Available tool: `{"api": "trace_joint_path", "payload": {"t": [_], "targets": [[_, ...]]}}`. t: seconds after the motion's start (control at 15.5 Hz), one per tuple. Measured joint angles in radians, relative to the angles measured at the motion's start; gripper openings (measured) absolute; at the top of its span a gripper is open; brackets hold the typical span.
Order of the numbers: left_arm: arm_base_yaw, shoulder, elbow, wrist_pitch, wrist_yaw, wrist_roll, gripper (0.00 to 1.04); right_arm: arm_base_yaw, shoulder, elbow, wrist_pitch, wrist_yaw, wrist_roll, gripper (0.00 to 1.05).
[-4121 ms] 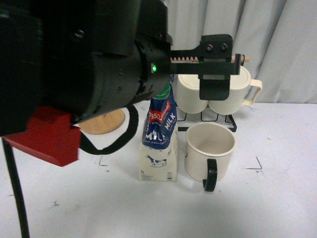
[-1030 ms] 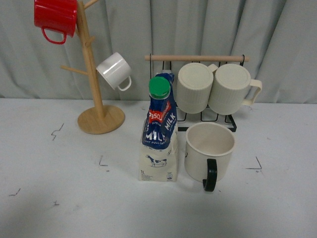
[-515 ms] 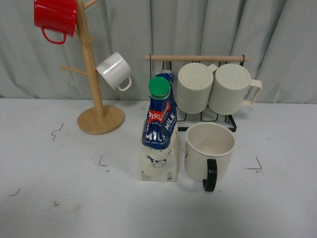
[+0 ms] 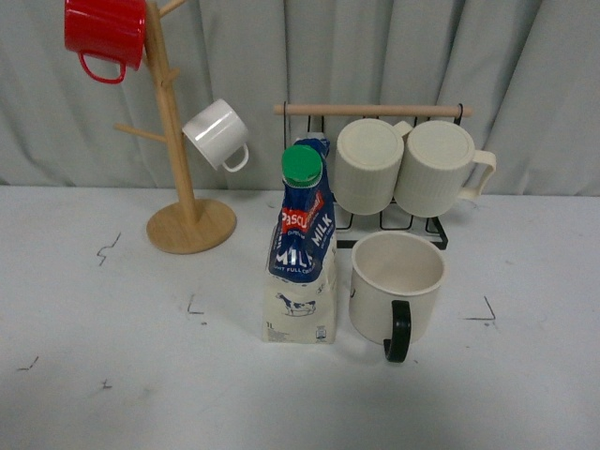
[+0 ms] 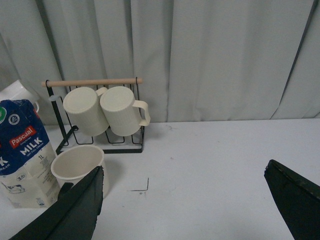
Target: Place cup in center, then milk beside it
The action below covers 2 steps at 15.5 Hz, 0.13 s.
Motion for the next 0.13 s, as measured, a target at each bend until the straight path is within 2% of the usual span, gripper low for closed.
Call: {"api": "trace_joint_path", "payload": {"t": [0.13], "targets": [[0.0, 0.0, 0.0, 0.0, 0.0, 0.0, 0.98, 0.0, 0.0, 0.0, 0.0, 0.0, 0.0, 0.98]]}}
